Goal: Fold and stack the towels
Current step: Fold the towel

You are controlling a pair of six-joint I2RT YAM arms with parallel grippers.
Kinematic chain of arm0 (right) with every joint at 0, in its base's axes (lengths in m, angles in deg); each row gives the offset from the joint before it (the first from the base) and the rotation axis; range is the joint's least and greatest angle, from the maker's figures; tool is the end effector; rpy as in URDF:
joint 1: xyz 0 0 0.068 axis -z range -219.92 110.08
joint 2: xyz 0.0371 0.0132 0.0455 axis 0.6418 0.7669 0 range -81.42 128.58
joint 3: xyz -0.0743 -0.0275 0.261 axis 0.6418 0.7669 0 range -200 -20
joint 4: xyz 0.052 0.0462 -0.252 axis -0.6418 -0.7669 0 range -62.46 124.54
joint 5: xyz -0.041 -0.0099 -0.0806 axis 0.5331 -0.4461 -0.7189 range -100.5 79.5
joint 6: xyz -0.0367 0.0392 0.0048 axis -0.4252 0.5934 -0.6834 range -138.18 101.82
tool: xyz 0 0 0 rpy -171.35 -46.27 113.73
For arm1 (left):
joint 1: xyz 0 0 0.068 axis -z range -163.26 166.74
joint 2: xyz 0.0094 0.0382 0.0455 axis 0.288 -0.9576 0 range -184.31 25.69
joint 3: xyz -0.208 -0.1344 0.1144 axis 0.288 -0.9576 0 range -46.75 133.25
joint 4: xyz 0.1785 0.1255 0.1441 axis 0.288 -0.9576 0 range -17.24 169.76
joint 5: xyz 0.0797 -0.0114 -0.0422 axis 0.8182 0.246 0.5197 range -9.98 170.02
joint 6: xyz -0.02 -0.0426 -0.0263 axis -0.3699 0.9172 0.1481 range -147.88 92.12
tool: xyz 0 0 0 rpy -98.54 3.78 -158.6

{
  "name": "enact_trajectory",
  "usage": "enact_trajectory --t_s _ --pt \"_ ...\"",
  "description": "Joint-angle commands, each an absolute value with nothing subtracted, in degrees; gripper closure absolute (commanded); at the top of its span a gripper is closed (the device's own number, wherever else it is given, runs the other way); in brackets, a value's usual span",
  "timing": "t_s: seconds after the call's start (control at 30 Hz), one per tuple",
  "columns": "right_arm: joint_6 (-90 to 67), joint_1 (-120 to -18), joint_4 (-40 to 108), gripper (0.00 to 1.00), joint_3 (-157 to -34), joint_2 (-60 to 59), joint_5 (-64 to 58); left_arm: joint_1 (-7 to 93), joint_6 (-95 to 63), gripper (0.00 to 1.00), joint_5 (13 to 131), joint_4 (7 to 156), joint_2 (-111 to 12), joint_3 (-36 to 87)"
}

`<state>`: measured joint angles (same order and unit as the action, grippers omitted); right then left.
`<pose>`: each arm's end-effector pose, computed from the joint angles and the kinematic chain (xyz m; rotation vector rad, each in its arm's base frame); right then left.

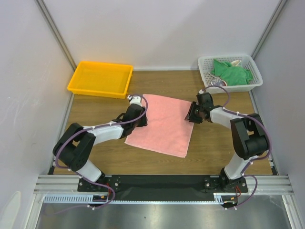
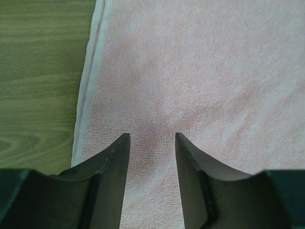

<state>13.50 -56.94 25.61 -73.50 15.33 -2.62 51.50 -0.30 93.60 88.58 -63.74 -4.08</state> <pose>0.3213 0.1035 0.1650 0.2654 2.5333 0.5194 0.2632 -0.1725 0.1733 0.0102 2.2319 -0.3363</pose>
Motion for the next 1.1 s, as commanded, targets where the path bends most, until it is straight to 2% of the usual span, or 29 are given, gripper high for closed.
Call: enact_trajectory --t_s 0.0,0.27,0.53,0.9,1.07 --pt "11.8 -56.7 27.3 0.63 -75.0 17.0 -3.8 52.6 0.9 0.53 95.4 90.0 -64.7 -4.4" --pt "10.0 -56.4 27.3 0.65 -78.6 22.6 -3.9 57.2 4.6 0.58 99.7 84.2 -65.9 -6.9" --pt "8.0 -56.4 24.2 0.67 -82.0 25.5 -2.5 66.4 14.4 0.6 101.8 77.9 -63.8 -9.8" --pt "6.7 -56.4 19.0 0.66 -73.7 17.1 -3.9 68.2 16.2 0.6 109.3 66.5 -64.0 -5.1" --pt "5.3 -56.3 16.8 0.64 -74.1 14.1 -2.6 68.2 14.9 0.6 108.1 65.3 -60.1 -4.9"
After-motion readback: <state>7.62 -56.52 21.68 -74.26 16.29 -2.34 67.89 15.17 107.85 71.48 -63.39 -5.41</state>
